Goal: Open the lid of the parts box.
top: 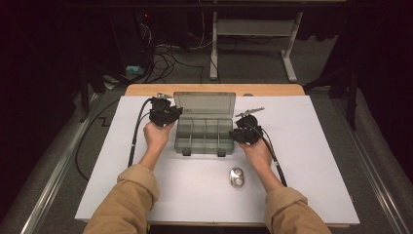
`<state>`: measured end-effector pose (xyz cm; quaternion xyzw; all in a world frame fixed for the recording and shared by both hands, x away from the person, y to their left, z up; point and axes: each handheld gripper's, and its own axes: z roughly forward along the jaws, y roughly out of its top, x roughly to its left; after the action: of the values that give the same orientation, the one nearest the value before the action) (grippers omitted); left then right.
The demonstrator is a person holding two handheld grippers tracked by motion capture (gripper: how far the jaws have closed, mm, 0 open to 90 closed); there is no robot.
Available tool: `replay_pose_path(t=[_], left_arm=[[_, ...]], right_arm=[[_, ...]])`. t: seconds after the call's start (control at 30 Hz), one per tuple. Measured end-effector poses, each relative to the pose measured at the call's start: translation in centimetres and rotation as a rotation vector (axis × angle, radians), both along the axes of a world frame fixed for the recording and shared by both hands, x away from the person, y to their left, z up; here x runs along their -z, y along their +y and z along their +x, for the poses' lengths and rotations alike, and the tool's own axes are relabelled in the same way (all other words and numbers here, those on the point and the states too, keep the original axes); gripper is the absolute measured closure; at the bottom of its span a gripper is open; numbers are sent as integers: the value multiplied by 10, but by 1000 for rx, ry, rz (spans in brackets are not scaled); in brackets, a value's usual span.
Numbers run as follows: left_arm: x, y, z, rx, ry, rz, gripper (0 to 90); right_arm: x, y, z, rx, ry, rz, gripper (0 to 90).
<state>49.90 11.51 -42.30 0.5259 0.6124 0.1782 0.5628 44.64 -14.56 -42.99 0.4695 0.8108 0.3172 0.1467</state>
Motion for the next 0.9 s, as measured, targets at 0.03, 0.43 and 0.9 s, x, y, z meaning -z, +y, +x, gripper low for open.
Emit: replay_pose_path(t=[0.03, 0.43, 0.9], left_arm=[[1, 0, 1, 1, 3, 4, 711], [11, -2, 11, -23, 48, -7, 708], [21, -4, 17, -36, 92, 7, 708]], right_arm=[[0, 0, 0, 0, 0, 0, 735], [0, 0, 0, -3, 1, 0, 735], [0, -1, 0, -5, 4, 3, 734]])
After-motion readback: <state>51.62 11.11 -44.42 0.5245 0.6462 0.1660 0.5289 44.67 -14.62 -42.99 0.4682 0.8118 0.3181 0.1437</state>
